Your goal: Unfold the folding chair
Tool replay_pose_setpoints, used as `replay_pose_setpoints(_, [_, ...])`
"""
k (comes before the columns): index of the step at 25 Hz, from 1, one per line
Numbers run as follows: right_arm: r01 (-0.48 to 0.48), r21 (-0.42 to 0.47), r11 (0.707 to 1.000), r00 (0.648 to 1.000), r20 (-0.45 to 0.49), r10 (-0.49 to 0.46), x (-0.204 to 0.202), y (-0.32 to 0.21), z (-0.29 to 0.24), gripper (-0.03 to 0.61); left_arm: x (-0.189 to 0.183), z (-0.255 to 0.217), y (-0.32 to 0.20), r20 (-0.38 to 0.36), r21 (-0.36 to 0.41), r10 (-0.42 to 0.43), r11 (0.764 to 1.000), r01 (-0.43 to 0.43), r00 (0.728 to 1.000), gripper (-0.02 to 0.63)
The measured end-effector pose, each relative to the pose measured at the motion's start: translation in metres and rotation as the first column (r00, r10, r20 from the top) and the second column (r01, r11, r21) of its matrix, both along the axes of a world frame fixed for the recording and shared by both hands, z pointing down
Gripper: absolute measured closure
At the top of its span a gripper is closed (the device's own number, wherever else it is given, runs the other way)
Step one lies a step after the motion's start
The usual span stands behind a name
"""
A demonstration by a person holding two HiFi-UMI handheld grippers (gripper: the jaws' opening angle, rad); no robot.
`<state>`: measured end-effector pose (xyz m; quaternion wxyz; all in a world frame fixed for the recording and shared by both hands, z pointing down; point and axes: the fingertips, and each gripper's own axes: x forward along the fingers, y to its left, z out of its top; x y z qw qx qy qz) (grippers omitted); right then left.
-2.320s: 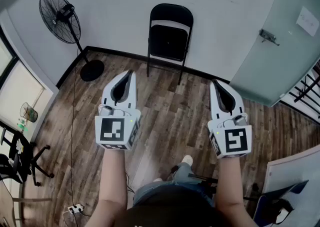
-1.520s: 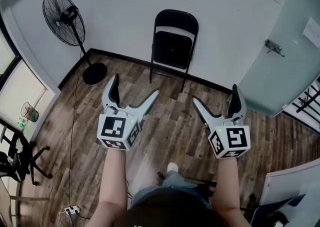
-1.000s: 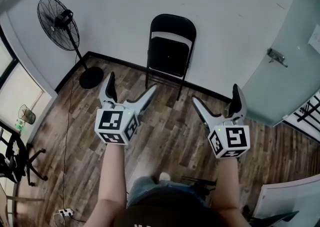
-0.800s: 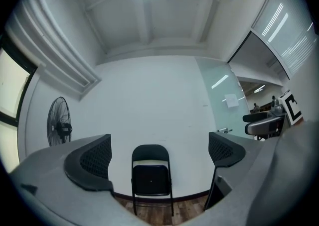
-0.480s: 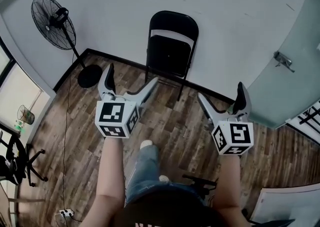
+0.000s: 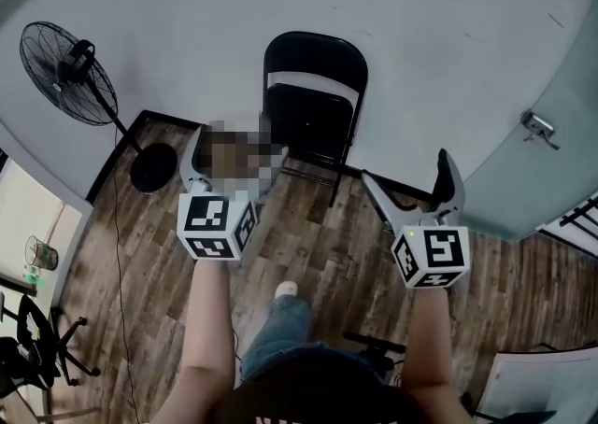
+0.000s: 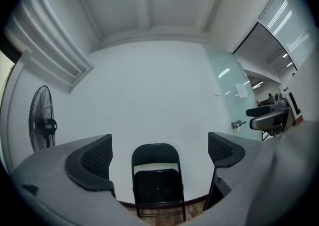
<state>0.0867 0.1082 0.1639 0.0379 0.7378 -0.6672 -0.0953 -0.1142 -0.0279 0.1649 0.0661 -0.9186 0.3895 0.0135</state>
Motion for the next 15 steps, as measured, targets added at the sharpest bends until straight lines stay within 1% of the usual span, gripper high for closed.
replay_pose_setpoints(4, [-0.022, -0.012, 1.0, 1.0, -0.007, 0.022, 0.007, -0.066, -0.005, 0.006, 0.018, -0.005, -0.067, 0.002, 0.008, 0.043, 0.999, -0.043, 0.999, 0.044])
replay_pose_setpoints(8, [-0.056, -0.006, 0.998, 0.998, 0.017, 0.056, 0.023, -0.127, -0.009, 0.006, 0.037, -0.009, -0.132, -0.002, 0.016, 0.079, 0.997, -0.079, 0.997, 0.044])
replay_pose_setpoints(11, [-0.064, -0.002, 0.998, 0.997, 0.033, 0.065, 0.03, -0.162, -0.008, 0.008, 0.049, -0.007, -0.172, 0.004, 0.009, 0.108, 0.994, -0.108, 0.994, 0.044])
replay_pose_setpoints(15, [-0.064, -0.016, 0.998, 0.996, 0.059, 0.064, 0.039, -0.196, -0.002, 0.009, 0.059, -0.003, -0.21, 0.007, 0.005, 0.126, 0.992, -0.126, 0.992, 0.044])
